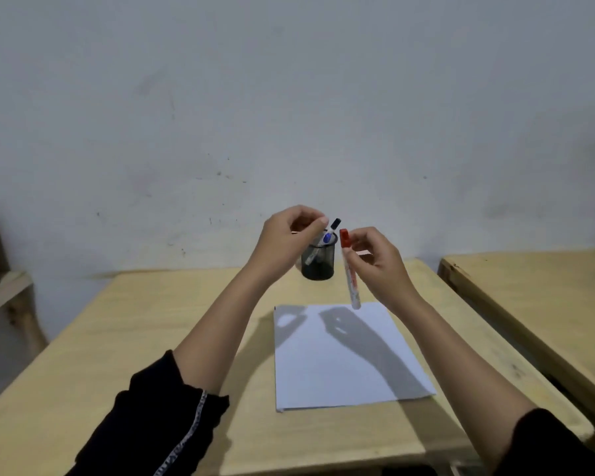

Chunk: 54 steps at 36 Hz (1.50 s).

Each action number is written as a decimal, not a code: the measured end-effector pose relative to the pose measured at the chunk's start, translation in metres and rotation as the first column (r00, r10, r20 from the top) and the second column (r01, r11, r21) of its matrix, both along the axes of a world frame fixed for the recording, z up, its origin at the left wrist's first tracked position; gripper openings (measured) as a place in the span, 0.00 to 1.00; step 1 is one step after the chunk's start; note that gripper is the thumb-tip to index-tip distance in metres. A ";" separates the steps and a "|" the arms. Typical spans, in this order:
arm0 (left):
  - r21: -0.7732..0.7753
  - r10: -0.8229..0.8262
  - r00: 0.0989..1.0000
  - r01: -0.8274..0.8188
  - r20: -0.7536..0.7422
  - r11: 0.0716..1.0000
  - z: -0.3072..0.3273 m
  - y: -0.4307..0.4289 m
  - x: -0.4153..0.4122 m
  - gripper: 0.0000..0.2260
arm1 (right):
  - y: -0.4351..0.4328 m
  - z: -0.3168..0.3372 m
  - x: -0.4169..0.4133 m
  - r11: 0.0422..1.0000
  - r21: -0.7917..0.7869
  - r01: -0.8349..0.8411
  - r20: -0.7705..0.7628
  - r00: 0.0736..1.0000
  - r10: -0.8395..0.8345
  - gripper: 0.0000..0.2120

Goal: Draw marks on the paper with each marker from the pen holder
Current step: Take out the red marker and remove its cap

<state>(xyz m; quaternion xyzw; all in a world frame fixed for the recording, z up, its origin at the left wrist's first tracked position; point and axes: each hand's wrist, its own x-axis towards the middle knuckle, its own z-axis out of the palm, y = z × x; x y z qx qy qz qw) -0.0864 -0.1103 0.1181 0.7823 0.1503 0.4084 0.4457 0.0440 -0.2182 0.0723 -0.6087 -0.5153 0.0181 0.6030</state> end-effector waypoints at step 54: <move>-0.072 0.081 0.997 -0.082 -0.012 0.994 -0.083 0.037 -0.043 0.08 | 0.061 -0.045 -0.048 0.930 0.297 -0.219 -0.802 0.472 0.367 0.01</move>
